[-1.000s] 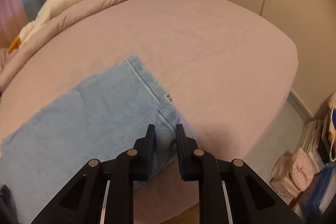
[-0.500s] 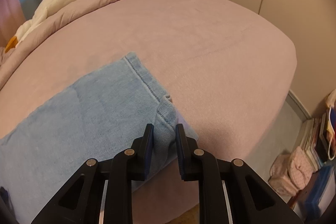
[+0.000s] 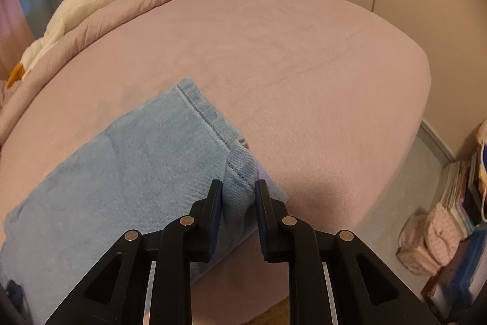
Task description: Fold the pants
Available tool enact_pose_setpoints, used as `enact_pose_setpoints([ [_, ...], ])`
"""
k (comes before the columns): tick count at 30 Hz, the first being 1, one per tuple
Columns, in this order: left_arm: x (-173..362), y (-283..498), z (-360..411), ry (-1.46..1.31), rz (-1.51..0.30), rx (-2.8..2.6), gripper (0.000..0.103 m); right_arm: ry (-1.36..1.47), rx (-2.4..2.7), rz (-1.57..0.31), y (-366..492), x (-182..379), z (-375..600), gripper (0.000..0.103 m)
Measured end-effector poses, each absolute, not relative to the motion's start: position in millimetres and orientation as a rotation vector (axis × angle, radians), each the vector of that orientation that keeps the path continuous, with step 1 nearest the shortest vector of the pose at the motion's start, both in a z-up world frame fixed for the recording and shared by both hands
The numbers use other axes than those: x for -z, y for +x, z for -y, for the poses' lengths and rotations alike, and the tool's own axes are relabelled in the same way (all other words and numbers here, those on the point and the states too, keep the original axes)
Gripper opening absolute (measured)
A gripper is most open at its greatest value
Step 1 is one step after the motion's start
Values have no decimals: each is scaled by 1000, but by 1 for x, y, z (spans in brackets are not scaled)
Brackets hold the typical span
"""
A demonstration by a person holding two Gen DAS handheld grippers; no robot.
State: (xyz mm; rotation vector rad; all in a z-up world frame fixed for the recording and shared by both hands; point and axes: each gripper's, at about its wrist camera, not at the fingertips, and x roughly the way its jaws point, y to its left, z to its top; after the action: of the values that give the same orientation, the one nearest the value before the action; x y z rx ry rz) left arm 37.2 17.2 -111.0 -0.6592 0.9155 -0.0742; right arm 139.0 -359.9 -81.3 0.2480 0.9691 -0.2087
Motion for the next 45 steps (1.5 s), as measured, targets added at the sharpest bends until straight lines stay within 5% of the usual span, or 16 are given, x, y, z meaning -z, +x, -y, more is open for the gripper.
enact_pose_setpoints([
  [2, 111, 37, -17, -667, -911, 76, 50, 264, 198, -969, 138, 80, 363, 19],
  [4, 111, 35, -18, -681, -899, 87, 53, 297, 207, -970, 134, 77, 369, 31],
  [6, 111, 34, -18, -685, -885, 105, 56, 332, 269, -973, 127, 74, 378, 60],
  [7, 110, 33, -18, -690, -876, 114, 60, 355, 276, -962, 123, 73, 381, 63],
  [17, 81, 16, -15, -762, -764, 158, 90, 494, 24, -923, 101, 80, 378, 76],
  [29, 73, 12, -13, -672, -765, 115, 92, 535, -16, -901, 137, 90, 364, 77],
  [31, 74, 12, -15, -678, -768, 111, 92, 527, -12, -893, 134, 90, 362, 69],
  [33, 74, 11, -15, -677, -767, 110, 92, 498, 23, -880, 138, 91, 360, 33],
  [34, 74, 11, -15, -677, -768, 110, 92, 500, 41, -873, 139, 94, 362, 27],
  [39, 76, 11, -16, -671, -786, 110, 92, 567, 36, -862, 135, 93, 371, 14],
  [45, 75, 7, -20, -664, -781, 90, 92, 598, 25, -812, 124, 69, 371, 12],
])
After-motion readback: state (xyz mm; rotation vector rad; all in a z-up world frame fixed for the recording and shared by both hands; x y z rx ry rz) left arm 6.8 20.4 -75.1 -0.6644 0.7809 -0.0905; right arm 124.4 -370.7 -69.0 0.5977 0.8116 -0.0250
